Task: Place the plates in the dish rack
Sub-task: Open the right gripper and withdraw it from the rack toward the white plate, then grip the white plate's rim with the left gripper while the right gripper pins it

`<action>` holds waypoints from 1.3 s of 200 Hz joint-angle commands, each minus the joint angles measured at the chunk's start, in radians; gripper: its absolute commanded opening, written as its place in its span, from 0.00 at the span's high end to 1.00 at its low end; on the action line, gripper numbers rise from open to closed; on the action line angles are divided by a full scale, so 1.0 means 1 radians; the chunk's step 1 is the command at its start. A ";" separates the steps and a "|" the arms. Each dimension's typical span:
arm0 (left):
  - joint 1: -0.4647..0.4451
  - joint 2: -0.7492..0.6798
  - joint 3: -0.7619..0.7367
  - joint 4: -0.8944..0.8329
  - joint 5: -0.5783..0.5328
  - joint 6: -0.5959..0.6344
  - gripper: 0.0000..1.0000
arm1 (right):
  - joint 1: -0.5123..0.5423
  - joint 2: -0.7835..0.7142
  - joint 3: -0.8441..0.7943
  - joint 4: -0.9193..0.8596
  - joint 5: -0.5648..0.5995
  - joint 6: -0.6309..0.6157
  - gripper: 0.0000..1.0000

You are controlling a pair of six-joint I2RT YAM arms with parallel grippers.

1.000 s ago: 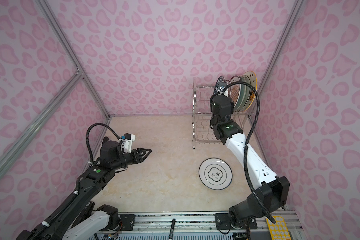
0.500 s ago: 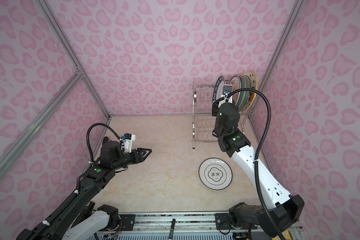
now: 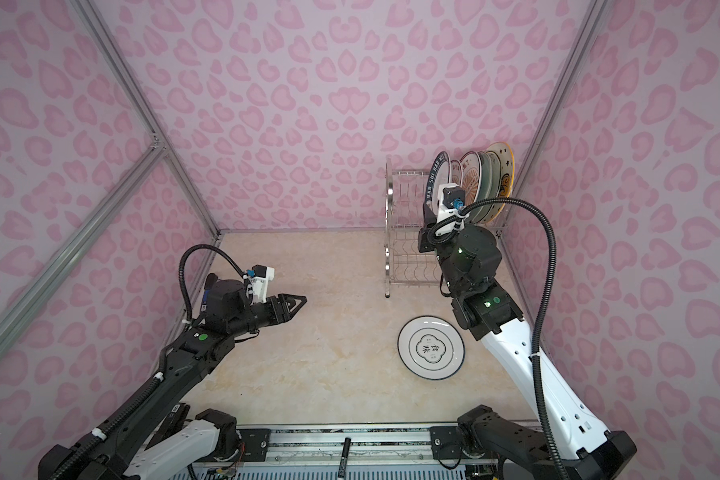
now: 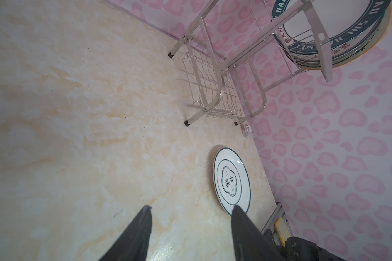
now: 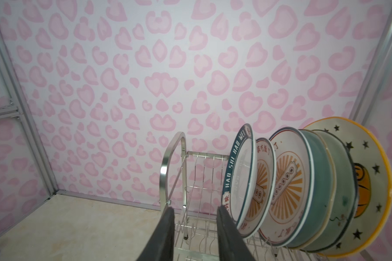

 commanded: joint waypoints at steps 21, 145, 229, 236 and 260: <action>-0.004 0.022 -0.039 0.083 -0.015 -0.010 0.41 | 0.000 -0.077 -0.164 -0.041 -0.176 0.101 0.69; -0.173 0.407 0.013 0.353 -0.021 -0.077 0.43 | 0.013 -0.382 -0.687 -0.271 -0.086 0.422 0.68; -0.409 0.828 0.249 0.462 -0.023 -0.202 0.45 | -0.255 -0.309 -0.835 -0.152 -0.165 0.586 0.71; -0.422 0.848 0.261 0.469 -0.019 -0.215 0.45 | -0.267 -0.305 -0.837 -0.153 -0.173 0.585 0.71; -0.463 0.907 0.295 0.482 -0.005 -0.255 0.45 | -0.282 -0.310 -0.848 -0.147 -0.185 0.588 0.71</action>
